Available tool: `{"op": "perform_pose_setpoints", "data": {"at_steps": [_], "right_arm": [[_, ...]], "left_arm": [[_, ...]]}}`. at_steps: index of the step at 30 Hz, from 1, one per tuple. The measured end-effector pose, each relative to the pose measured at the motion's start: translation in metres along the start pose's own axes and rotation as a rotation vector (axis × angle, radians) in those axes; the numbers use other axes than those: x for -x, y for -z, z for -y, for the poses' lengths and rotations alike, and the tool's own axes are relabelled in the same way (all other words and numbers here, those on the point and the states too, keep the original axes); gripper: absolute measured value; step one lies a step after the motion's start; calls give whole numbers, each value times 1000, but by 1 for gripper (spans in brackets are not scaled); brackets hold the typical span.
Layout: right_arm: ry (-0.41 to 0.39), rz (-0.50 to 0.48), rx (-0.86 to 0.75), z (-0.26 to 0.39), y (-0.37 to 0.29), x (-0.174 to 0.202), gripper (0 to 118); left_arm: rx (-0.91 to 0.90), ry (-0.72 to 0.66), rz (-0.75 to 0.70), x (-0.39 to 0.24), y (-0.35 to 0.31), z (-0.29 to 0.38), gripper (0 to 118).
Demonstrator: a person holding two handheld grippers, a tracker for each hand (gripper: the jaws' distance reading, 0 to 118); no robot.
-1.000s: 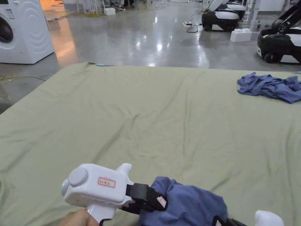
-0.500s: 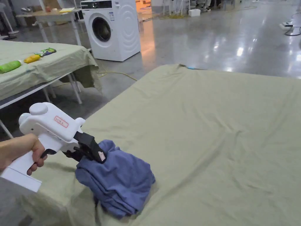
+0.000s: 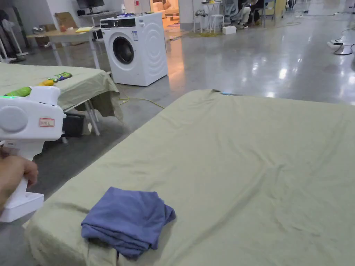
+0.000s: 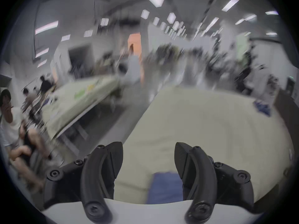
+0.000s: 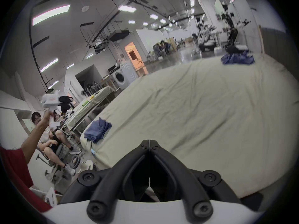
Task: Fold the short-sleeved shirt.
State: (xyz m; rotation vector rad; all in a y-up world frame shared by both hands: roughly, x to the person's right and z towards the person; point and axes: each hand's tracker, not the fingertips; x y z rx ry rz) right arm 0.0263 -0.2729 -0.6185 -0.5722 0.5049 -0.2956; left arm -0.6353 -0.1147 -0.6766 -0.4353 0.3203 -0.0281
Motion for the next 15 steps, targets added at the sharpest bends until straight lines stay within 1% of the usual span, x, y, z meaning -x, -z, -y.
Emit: {"op": "perform_pose_setpoints", "data": {"at_steps": [2, 3, 4, 5, 6, 7, 9, 10, 11, 12, 13, 14, 15], "right_arm": [[-43, 34, -58, -10, -20, -4, 1], [-66, 65, -86, -14, -32, -6, 1], [-88, 91, -121, -18, -43, -7, 1], [-108, 119, -151, -21, -54, -9, 1], [-125, 147, -176, -25, -65, -11, 1], [-138, 174, -205, -27, -76, -12, 1], [-173, 240, -302, -32, -102, -12, 1], [-197, 267, -341, -34, -113, -12, 1], [-237, 315, -394, -37, -125, -9, 1], [-275, 376, -425, -40, -133, -8, 1], [-307, 417, -432, -43, -140, -7, 1], [-337, 452, -437, -47, -146, -7, 1], [-356, 466, -459, -48, -150, -9, 1]], "left_arm": [[-173, 13, 106, -37, -47, 14, 77], [-225, 36, 155, -63, -73, 22, 75], [-299, 48, 190, -88, -95, 35, 70], [-384, 37, 218, -113, -119, 50, 54], [-429, 16, 258, -139, -140, 67, 30], [-458, -21, 286, -158, -153, 78, 11], [-515, -62, 258, -197, -179, 104, 1], [-497, -51, 281, -209, -184, 112, 0], [-493, -39, 281, -221, -187, 120, 0], [-522, -33, 229, -234, -194, 127, 0], [-522, -43, 238, -242, -199, 132, 0], [-522, -44, 279, -249, -201, 134, 0], [-530, -27, 265, -258, -200, 139, 0]]}}
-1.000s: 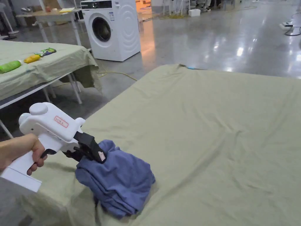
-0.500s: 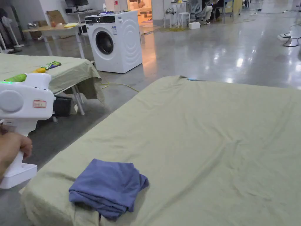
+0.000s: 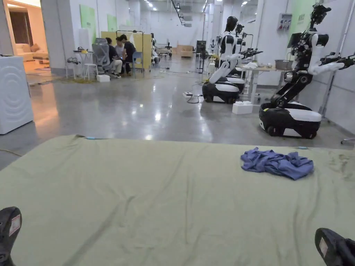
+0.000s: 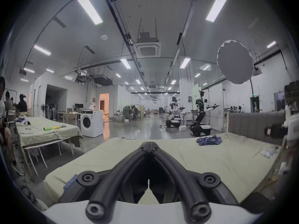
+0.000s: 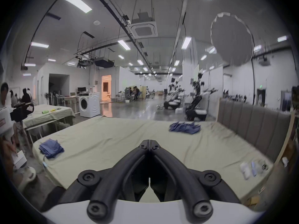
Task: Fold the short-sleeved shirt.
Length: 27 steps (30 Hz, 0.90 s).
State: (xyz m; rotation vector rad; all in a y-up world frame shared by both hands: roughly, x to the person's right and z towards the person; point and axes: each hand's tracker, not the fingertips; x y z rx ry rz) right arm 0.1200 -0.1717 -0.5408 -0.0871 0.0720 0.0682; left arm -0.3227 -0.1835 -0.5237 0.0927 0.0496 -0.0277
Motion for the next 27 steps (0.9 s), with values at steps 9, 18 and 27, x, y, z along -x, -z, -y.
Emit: {"op": "perform_pose_setpoints", "data": {"at_steps": [9, 18, 27], "right_arm": [[53, 26, 12, 19, 9, -17, 1], [44, 46, 36, 28, 15, -15, 1], [46, 40, 57, 32, 15, -11, 1]], "left_arm": [[94, 45, 39, -23, 9, 19, 0], [120, 50, 2, -23, 11, 24, 0], [145, 60, 3, -28, 16, 28, 0]]}}
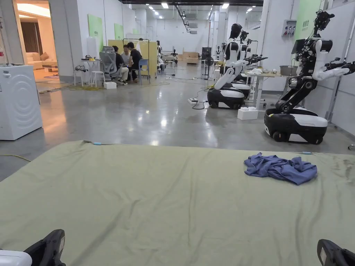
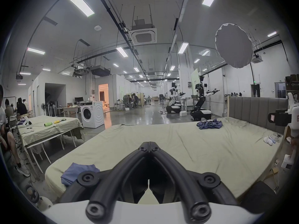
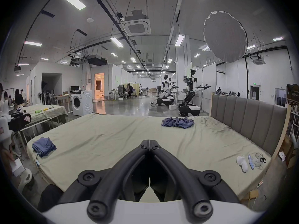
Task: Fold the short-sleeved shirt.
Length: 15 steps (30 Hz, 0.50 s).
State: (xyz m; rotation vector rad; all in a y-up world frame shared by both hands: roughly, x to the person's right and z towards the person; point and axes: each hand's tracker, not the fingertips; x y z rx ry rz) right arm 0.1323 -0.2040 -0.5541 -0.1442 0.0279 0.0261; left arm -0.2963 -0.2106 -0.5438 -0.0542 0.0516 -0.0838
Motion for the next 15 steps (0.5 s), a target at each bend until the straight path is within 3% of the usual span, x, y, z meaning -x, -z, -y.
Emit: {"op": "perform_pose_setpoints", "data": {"at_steps": [13, 15], "right_arm": [[13, -10, 21, 2, 2, 2, 1], [26, -22, 24, 2, 2, 2, 1]], "left_arm": [[8, -23, 2, -2, 6, 0, 0], [31, 4, -54, -7, 11, -3, 2]]}}
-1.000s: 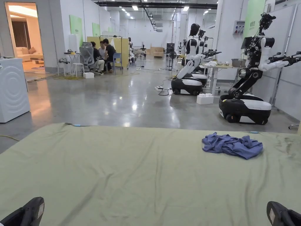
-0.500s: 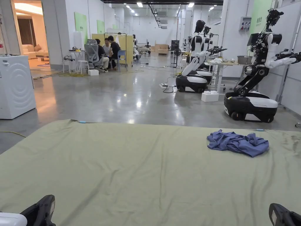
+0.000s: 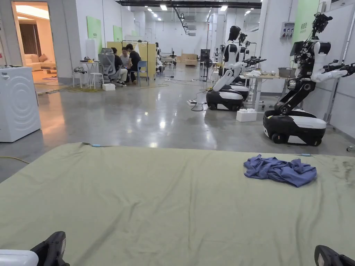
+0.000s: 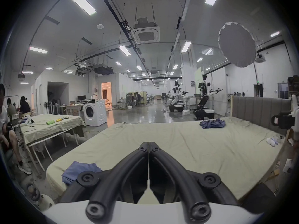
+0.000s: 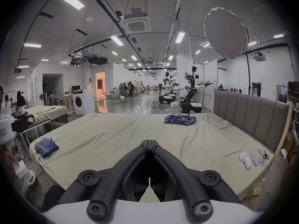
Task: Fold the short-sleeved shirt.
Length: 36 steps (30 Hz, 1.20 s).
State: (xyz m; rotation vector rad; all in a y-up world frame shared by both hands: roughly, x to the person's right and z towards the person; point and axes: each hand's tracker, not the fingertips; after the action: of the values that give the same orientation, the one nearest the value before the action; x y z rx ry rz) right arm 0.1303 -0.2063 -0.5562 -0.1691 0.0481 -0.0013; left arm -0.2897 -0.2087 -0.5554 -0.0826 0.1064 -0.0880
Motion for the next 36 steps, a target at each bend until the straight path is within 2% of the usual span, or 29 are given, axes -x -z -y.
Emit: {"op": "perform_pose_setpoints", "data": {"at_steps": [1, 2, 3, 4, 6, 8, 9, 10, 11, 13, 15, 16, 19, 23, 25, 27, 33, 36], "right_arm": [[8, 0, -8, 0, 0, 0, 1], [12, 14, -23, -1, -1, 0, 2], [8, 28, -29, -2, -2, 1, 2], [7, 28, -28, -3, -1, 1, 4], [-1, 34, -30, -5, -1, 1, 25], [-5, 28, -21, -5, 1, 1, 31], [-5, 25, -19, -5, 1, 1, 36], [-9, 27, -17, -5, 0, 2, 46], [-16, 35, -14, -5, 0, 3, 63], [-23, 49, -14, -4, 1, 3, 79], [-18, 78, -21, -3, 2, 3, 100], [-7, 88, -27, -3, 3, 2, 107], [59, 85, -49, -4, 2, -3, 109], [53, 86, -33, -5, 6, -1, 109], [58, 69, -31, -5, 6, -1, 109], [56, 61, -32, -5, 5, 1, 109], [70, 36, -43, -7, 5, 3, 109], [60, 16, -39, -7, 5, 6, 109]], "left_arm": [[26, -2, 27, 1, 5, -2, 24], [55, -28, 88, 4, 11, -3, 80], [94, -85, 149, 9, 21, -3, 112], [125, -126, 175, 10, 27, -1, 118], [91, -249, 207, 18, 30, 4, 118], [39, -355, 224, 22, 28, 9, 118], [74, -345, 126, 23, 27, 5, 118], [60, -302, 98, 20, 27, 2, 118], [14, -259, 135, 20, 24, 4, 118], [-5, -189, 169, 15, 20, -1, 118], [-4, -134, 136, 4, 20, -5, 118], [-10, -120, 99, -2, 20, -4, 118], [-16, -110, -61, -14, 15, -3, 118], [-12, -224, 112, -12, 14, -9, 118], [-17, -217, 73, -15, 14, -12, 118], [-2, -144, 10, -19, 16, -13, 118], [17, -195, 81, -19, 18, -14, 118], [17, -152, 40, -24, 20, -14, 118]]}}
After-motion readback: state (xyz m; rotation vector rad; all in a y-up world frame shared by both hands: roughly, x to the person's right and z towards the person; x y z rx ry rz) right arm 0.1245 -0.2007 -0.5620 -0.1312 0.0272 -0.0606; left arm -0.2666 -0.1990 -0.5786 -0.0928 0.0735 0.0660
